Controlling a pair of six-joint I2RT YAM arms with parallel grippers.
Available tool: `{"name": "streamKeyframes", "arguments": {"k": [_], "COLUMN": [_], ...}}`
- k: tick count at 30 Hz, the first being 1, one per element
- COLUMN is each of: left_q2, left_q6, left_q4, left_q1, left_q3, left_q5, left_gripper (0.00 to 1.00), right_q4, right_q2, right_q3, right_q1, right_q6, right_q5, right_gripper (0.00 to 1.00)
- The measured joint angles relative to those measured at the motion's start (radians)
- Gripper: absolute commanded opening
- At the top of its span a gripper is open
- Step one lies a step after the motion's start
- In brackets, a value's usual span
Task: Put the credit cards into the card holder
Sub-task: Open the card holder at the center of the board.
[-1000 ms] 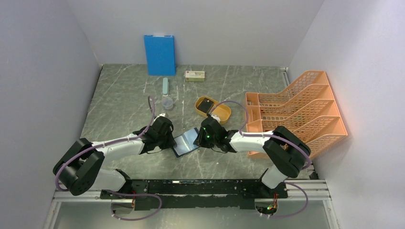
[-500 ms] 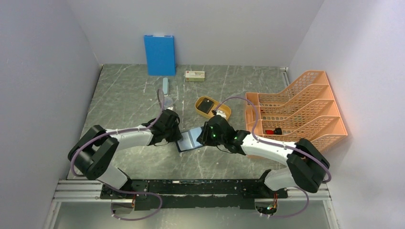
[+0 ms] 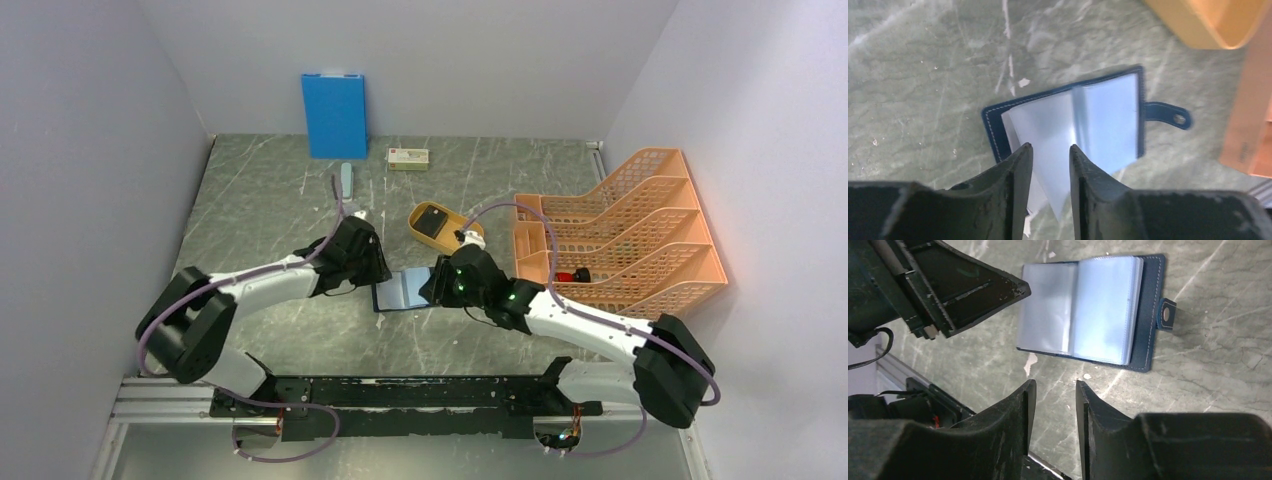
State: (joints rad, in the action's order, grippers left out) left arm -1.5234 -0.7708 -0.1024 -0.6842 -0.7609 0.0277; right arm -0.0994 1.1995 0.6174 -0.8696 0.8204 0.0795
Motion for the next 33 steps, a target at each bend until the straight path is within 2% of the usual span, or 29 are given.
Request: {"name": "streamKeyframes", "arguments": {"k": [6,9,13,22,26,30,33], "left_q2": [0.134,0.122,0.065,0.071,0.074,0.096,0.138], "left_q6": [0.001,0.0,0.002,-0.021,-0.023,-0.023,-0.015], "left_q4": [0.01,0.023,0.02,0.028,0.047,0.054,0.035], "left_q1": [-0.013,-0.032,-0.048,-0.048,-0.047,-0.047,-0.045], "left_q3": [0.03,0.056,0.078,0.148,0.16,0.171,0.187], "left_q5": [-0.029,-0.047,-0.05,0.0,0.002,-0.004,-0.004], "left_gripper": [0.38,0.33,0.21,0.17,0.22,0.41,0.47], "right_q4": [-0.007,-0.017,-0.041,-0.05,-0.05,-0.072,-0.116], "right_q2": [-0.066,-0.073,-0.081,-0.103,-0.101,-0.1,-0.089], "right_q3": [0.0,0.003,0.016,0.037,0.037,0.045,0.085], "right_q1": [0.0,0.0,0.0,0.0,0.0,0.001,0.011], "right_q6": [-0.012,-0.012,-0.012,0.01,0.036,0.054,0.067], "right_q5": [0.012,0.02,0.031,0.05,0.052,0.071,0.095], "right_gripper": [0.4,0.4,0.4,0.38,0.41,0.6,0.61]}}
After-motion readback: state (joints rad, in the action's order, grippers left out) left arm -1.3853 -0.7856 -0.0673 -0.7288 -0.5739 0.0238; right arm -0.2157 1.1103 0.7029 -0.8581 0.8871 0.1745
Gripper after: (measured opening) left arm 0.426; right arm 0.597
